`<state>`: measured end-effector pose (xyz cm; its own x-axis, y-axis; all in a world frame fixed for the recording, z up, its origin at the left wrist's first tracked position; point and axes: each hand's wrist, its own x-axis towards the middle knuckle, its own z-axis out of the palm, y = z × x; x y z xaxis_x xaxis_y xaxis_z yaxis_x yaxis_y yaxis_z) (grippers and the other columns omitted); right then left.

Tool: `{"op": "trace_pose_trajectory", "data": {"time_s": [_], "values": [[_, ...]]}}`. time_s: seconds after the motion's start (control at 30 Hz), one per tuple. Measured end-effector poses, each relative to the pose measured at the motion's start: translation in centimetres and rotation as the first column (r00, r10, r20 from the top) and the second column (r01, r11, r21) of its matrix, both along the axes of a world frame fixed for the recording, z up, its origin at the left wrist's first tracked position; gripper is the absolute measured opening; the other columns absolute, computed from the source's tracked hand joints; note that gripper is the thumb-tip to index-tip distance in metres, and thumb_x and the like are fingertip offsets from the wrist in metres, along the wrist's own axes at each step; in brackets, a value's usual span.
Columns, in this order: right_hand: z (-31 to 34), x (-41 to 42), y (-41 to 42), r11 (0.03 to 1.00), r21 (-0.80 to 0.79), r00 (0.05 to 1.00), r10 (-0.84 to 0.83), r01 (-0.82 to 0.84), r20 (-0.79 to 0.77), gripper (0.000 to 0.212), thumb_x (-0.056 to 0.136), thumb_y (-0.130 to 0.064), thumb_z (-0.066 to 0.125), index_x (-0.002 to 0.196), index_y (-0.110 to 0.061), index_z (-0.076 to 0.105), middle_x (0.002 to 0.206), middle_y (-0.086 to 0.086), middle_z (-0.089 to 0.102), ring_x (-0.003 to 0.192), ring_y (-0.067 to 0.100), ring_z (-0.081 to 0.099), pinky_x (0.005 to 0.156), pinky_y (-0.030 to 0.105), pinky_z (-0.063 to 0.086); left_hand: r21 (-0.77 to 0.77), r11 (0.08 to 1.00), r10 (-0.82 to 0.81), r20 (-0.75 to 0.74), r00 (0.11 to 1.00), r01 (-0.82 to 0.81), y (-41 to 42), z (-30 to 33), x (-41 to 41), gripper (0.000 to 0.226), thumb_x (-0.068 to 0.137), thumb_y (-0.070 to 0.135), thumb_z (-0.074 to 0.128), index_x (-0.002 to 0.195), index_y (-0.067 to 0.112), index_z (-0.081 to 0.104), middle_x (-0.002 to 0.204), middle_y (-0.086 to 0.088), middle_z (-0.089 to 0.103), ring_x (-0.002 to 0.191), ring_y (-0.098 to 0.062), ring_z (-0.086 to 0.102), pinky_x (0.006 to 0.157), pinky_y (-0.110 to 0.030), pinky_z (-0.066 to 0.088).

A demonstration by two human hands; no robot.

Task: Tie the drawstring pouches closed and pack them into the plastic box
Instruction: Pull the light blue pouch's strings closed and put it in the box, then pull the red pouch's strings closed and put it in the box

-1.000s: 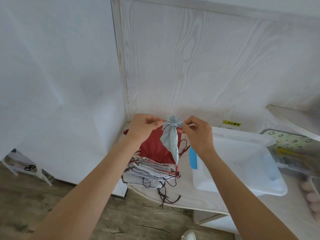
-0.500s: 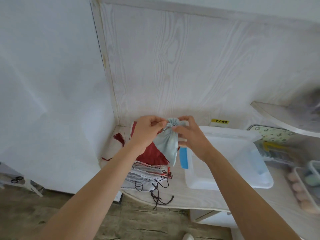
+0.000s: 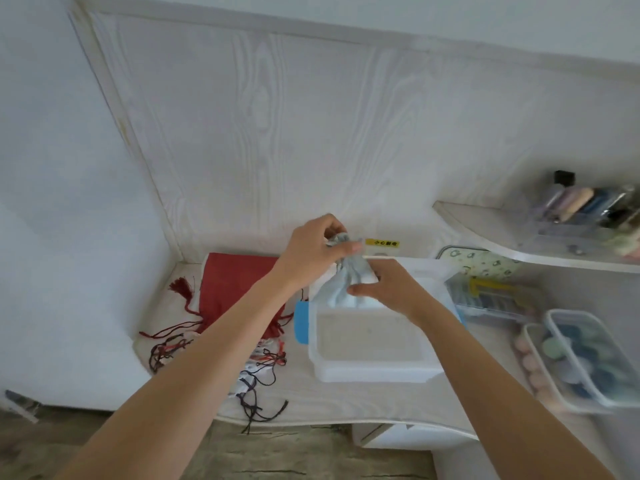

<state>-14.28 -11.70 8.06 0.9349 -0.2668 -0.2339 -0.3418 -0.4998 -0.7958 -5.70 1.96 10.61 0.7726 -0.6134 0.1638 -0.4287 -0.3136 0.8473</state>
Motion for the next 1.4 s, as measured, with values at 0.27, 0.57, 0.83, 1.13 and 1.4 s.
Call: {"op": "trace_pose_trajectory", "data": {"time_s": [0.27,0.57,0.83,1.13,1.4], "values": [[-4.5,-2.7,-8.2,0.937,0.281,0.974,-0.169,0.206,-0.148,0.016,0.080,-0.019,0.072,0.092,-0.021,0.063,0.097,0.003,0.065,0.091,0.021,0.060,0.085,0.039,0.046,0.209,0.975,0.130,-0.270,0.954,-0.074,-2.5,-4.3,-1.2,0.035,0.081,0.034,0.070,0.071,0.005,0.053,0.070,-0.013,0.058,0.069,-0.019,0.065,0.074,-0.039,0.059],[-10.3,0.9,-10.6,0.908,0.300,0.927,-0.195,0.294,-0.319,0.018,0.096,-0.015,0.049,0.111,-0.008,0.056,0.112,0.012,0.057,0.098,0.027,0.056,0.072,0.036,0.050,0.577,0.813,0.356,-0.386,0.851,-0.078,-7.7,-11.7,-2.7,0.027,0.094,0.020,0.054,0.074,0.003,0.046,0.089,-0.018,0.055,0.057,-0.021,0.058,0.055,-0.028,0.054],[-14.7,2.2,-10.7,0.984,-0.037,0.867,-0.170,0.174,-0.469,0.027,0.095,-0.008,0.040,0.117,0.002,0.052,0.120,0.026,0.056,0.102,0.039,0.060,0.083,0.044,0.054,0.730,0.681,0.413,-0.320,0.853,-0.055,-10.4,-15.2,-2.0,0.030,0.097,0.018,0.047,0.115,-0.006,0.052,0.115,-0.022,0.057,0.095,-0.036,0.065,0.079,-0.038,0.055],[-12.0,1.1,-9.2,0.948,-0.298,0.925,-0.010,-0.112,-0.381,0.035,0.094,-0.021,0.044,0.123,-0.003,0.050,0.130,0.016,0.049,0.117,0.029,0.048,0.089,0.030,0.038,0.687,0.719,0.230,-0.094,0.969,-0.104,-9.4,-12.7,-2.5,0.037,0.097,0.023,0.043,0.126,0.001,0.047,0.127,-0.018,0.052,0.117,-0.031,0.050,0.095,-0.035,0.039],[-5.3,4.7,0.6,0.985,-0.009,0.979,0.173,-0.173,0.109,0.020,0.089,-0.004,0.049,0.096,-0.008,0.067,0.093,0.008,0.068,0.078,0.019,0.067,0.073,0.019,0.049,0.296,0.865,0.435,-0.042,0.900,-0.404,2.1,-9.5,1.0,0.013,0.088,0.014,0.049,0.091,0.018,0.062,0.094,-0.005,0.069,0.088,-0.026,0.066,0.084,-0.041,0.052]]}}
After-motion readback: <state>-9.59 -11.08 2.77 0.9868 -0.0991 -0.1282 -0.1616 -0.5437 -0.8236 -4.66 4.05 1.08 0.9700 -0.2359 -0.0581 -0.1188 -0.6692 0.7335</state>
